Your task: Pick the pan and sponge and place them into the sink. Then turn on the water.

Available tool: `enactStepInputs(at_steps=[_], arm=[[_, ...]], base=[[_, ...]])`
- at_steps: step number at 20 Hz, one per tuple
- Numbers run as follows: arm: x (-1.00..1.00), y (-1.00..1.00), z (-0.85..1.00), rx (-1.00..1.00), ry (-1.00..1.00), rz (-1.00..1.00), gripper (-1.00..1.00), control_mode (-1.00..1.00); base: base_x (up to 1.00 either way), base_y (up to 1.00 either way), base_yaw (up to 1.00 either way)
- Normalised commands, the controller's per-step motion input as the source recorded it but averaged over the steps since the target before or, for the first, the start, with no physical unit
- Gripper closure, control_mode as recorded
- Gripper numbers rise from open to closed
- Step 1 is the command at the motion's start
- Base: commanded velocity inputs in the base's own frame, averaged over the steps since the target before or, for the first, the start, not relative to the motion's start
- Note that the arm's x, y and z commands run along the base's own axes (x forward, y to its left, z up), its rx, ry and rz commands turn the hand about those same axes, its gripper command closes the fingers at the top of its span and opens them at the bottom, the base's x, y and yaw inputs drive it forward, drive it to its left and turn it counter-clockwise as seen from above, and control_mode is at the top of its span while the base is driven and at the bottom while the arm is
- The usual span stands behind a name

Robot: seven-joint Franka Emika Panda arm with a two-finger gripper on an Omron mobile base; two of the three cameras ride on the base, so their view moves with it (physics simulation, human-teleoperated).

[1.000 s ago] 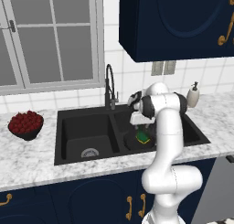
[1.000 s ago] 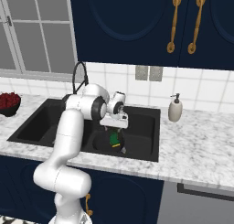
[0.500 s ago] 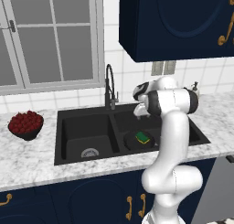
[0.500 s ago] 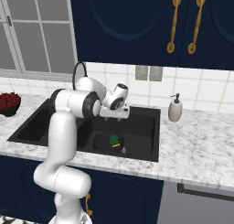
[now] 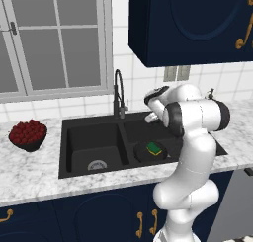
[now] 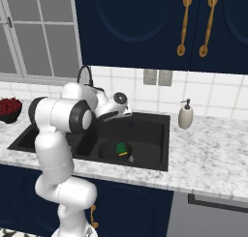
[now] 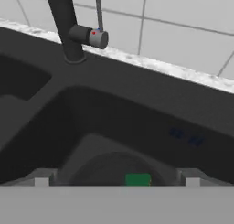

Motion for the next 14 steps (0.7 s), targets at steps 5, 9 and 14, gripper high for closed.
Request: enactStepInputs(at_steps=[5,9,14], arm=[[-0.2,0.01,0.36,0.27,-0.48,0.0,-1.0,-1.0],[0.09,0.03,0.05,0.21,-0.48,0.03,-1.0,-1.0],[0.19,0.0,0.0,0.2,-0.36,0.02,-1.0,-1.0]], base=[[0.0,0.0,0.0],[0.0,0.0,0.0],[0.0,0.0,0.0]])
